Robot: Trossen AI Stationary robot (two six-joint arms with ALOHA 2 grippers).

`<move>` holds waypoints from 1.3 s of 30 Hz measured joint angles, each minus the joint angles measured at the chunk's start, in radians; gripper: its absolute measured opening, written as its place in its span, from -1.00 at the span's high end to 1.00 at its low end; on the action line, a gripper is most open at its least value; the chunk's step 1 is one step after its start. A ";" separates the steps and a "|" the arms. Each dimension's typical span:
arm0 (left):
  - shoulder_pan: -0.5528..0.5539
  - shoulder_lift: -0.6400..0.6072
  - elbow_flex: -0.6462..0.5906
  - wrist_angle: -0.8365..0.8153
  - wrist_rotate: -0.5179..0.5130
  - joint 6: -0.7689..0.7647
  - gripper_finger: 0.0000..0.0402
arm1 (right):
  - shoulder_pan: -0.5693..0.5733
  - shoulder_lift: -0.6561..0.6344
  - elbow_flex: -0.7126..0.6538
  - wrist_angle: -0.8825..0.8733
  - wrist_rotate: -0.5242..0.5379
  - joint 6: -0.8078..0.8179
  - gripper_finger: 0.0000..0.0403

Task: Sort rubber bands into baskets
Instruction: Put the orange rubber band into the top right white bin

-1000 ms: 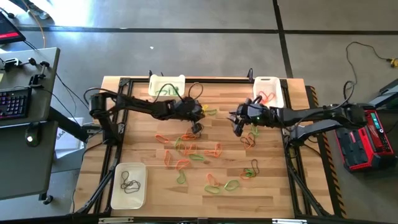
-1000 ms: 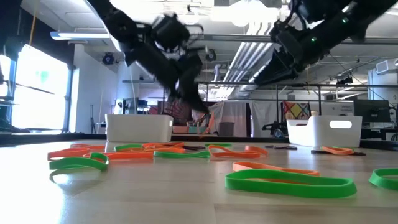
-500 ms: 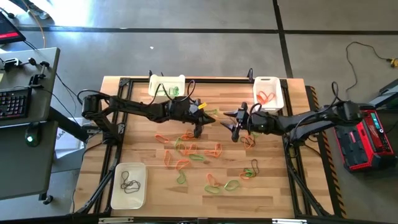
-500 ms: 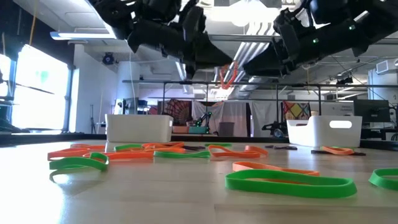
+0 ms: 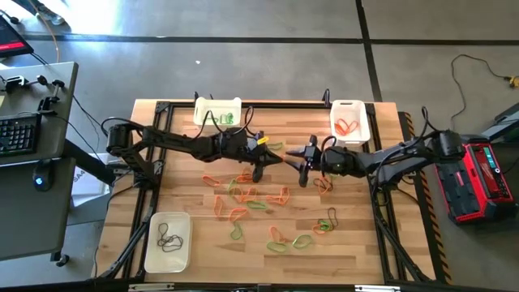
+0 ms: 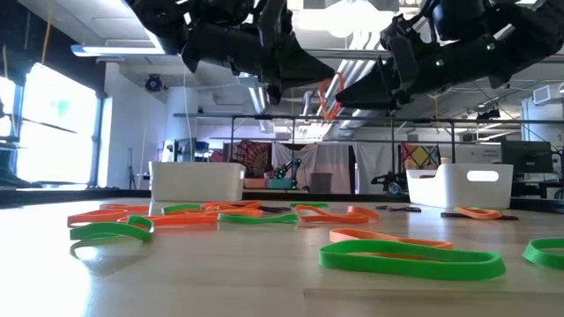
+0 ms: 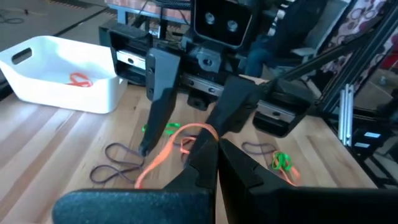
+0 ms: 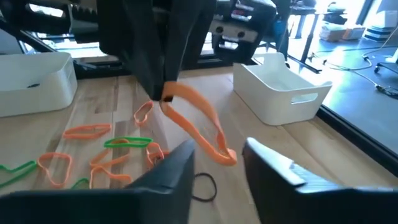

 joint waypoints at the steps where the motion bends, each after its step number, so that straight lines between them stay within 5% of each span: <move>1: 0.000 0.000 0.000 0.000 0.004 0.000 1.00 | 0.000 0.000 0.000 0.007 0.000 0.000 0.55; 6: 0.000 0.000 0.000 -0.009 0.005 0.000 1.00 | 0.000 0.000 0.000 0.017 0.012 0.000 0.96; 19: 0.004 0.000 0.000 -0.022 -0.126 0.070 0.61 | -0.017 -0.069 0.000 -0.098 0.132 0.109 0.99; 31: -0.008 0.000 0.000 -0.042 -0.175 0.046 0.29 | -0.082 -0.340 0.000 -0.737 0.503 0.416 1.00; 39: -0.011 0.000 0.000 -0.052 -0.181 0.050 0.29 | -0.257 -0.378 0.000 -1.003 0.616 0.553 1.00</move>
